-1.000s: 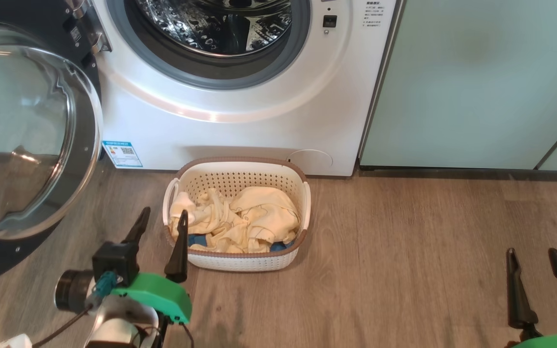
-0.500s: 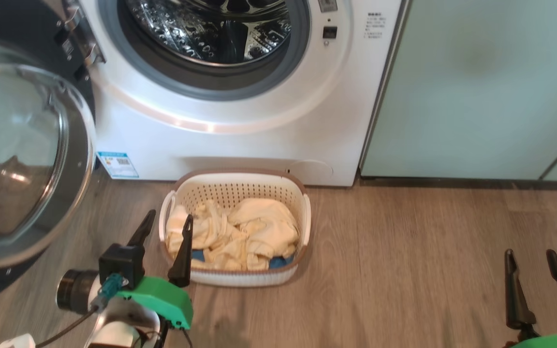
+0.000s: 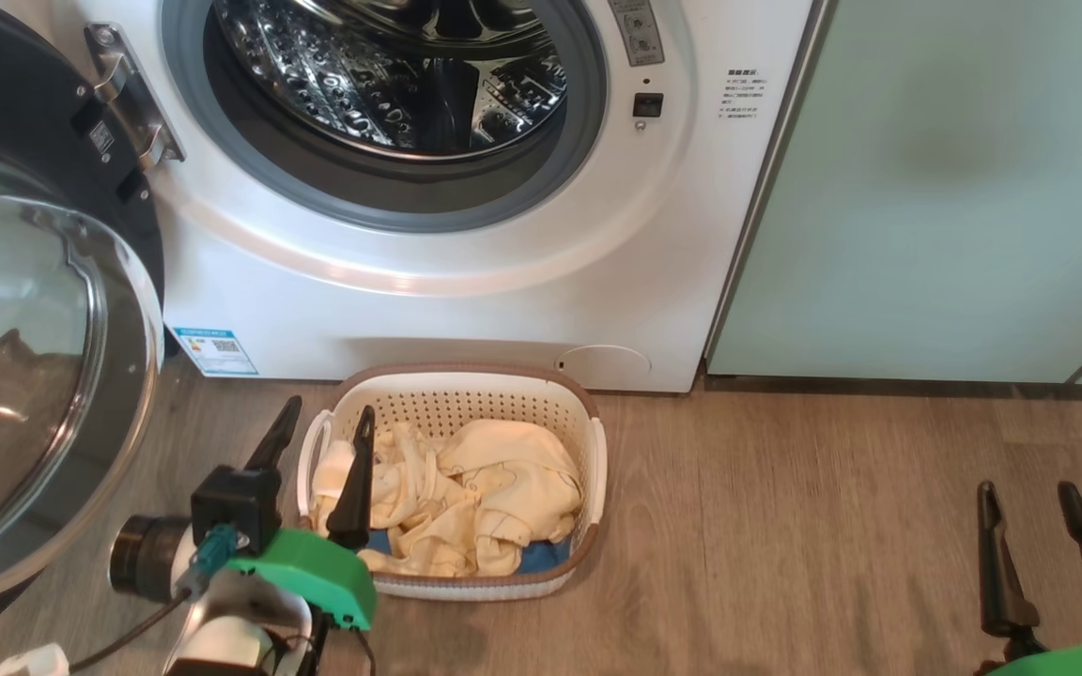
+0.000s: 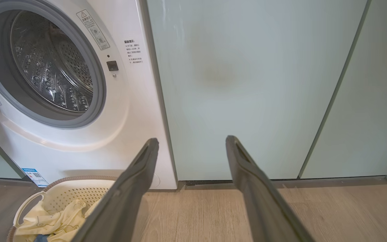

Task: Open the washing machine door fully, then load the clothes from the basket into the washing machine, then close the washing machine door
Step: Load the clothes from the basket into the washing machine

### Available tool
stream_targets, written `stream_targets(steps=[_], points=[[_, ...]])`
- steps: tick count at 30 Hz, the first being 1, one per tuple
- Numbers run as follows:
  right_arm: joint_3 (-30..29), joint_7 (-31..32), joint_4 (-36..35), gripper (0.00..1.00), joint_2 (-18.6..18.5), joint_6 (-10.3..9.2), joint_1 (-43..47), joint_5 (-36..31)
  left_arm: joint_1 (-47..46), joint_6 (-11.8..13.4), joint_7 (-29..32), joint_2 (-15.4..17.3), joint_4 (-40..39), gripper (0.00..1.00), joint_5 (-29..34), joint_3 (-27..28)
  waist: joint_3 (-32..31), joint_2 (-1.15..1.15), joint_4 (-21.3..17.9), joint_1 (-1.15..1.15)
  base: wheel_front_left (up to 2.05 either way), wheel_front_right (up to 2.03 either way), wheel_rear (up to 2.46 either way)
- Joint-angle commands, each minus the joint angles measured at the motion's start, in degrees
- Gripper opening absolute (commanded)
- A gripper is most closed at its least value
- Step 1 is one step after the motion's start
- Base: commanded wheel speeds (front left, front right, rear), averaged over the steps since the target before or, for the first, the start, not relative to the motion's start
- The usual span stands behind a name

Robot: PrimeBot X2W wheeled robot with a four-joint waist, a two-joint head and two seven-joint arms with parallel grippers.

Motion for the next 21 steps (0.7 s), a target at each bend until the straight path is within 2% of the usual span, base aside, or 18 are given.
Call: stream_targets(steps=[1, 21], points=[[1.1, -0.7, -1.6, 1.00, -1.0, -0.15, -2.4, 0.1, -2.5, 0.2, -0.5, 0.9, -1.7, 1.00, -0.5, 1.8, 0.0, 0.00, 0.0, 0.01, 0.00, 0.00, 0.00], [0.8, -1.1, -0.9, 1.00, -0.9, -0.15, -3.4, 0.2, -3.3, 0.5, -0.7, 0.7, 0.4, 1.00, -1.7, 1.0, 1.1, 0.00, 0.1, 0.01, 0.00, 0.00, 0.00]])
